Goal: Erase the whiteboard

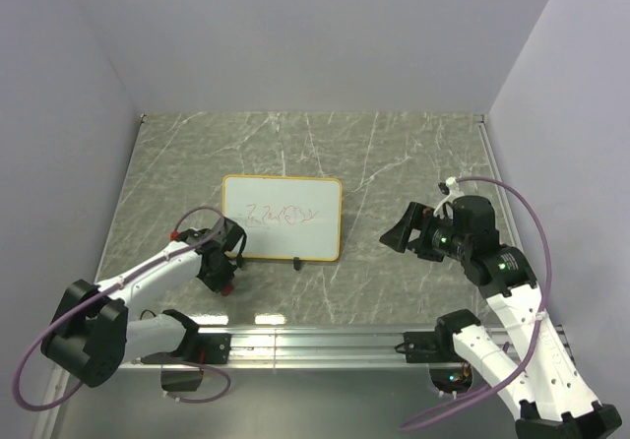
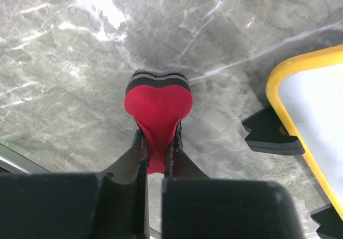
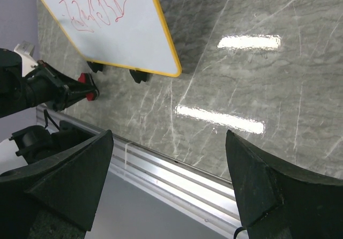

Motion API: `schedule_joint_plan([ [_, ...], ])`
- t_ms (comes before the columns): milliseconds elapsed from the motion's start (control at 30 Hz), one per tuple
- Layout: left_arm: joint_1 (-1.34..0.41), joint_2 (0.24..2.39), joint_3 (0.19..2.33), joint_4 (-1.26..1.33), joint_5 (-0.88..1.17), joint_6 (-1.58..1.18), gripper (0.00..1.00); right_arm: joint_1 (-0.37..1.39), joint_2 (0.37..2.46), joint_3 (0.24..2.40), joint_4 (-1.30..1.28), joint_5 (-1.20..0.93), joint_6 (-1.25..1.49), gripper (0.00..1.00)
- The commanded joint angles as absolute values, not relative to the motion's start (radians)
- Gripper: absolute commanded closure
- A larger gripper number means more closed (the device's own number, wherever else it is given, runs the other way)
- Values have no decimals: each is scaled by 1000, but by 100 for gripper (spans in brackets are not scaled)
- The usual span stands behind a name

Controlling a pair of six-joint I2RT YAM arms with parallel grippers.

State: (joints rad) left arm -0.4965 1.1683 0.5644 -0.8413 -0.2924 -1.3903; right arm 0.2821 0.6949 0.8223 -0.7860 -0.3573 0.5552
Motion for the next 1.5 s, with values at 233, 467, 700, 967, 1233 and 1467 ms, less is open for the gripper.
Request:
schedule_joint_plan([
  [233,-495,1114,745,-919,-408,-1307,100,288,804,850,-642,-365,549,9],
  [467,-674,1121,960,-956,-497,-1267,100,290,1020,906,-497,-417,551,9],
  [700,-870,1238,1055,-689,-515,-1089,100,290,1222,1026,-393,-466,526,12],
  [967,-953,1471,1207,-503,-500,-950,100,325,1397,1111,-347,-509,483,18],
  [1233,-953,1503,1226,-456,-494,-907,100,368,1592,1241,-324,-575,456,18],
  [1467,-954,1491,1178,-420,-465,-887,100,394,1712,1324,-339,-552,425,21],
])
